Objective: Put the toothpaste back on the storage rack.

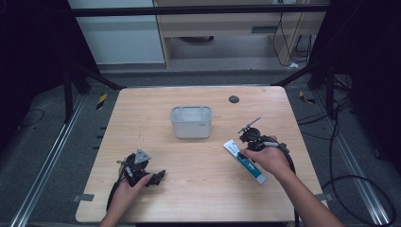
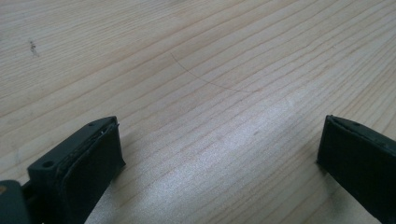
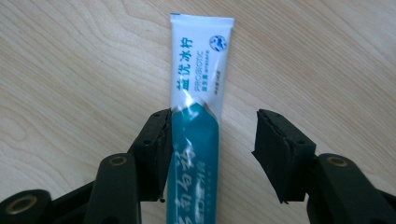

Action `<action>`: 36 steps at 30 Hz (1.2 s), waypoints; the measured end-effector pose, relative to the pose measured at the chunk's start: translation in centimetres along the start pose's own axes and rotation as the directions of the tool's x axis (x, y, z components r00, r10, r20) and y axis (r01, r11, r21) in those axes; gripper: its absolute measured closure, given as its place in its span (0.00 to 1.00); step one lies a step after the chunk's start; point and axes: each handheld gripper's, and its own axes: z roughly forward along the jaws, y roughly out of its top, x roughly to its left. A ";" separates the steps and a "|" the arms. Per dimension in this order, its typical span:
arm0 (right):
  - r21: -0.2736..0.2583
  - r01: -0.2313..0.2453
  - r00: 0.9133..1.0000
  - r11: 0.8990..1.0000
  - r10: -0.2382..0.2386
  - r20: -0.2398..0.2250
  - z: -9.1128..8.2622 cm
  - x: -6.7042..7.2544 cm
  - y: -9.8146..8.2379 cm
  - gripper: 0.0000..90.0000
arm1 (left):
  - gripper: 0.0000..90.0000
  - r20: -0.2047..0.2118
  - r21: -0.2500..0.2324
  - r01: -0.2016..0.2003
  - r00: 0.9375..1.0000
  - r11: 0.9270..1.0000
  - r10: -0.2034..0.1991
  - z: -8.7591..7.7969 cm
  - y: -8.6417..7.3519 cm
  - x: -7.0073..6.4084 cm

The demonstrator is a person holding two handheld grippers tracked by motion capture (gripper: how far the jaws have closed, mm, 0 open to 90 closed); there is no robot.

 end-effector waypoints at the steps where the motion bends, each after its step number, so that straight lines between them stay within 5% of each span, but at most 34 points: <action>1: 0.004 0.010 1.000 1.000 -0.010 -0.003 0.3 0.0 0.2 0.52 | 0.00 0.000 0.000 -0.001 1.000 1.000 0.001 0.0 0.0 0.0; 13: 0.067 0.004 1.000 0.998 -0.002 -0.025 2.8 0.8 2.3 0.56 | 0.00 0.002 0.000 -0.002 1.000 1.000 0.002 0.0 0.0 0.0; 36: 0.097 -0.019 0.999 0.995 0.024 -0.045 4.2 0.1 2.1 0.59 | 0.00 0.002 0.000 -0.003 1.000 1.000 0.003 0.0 0.0 0.0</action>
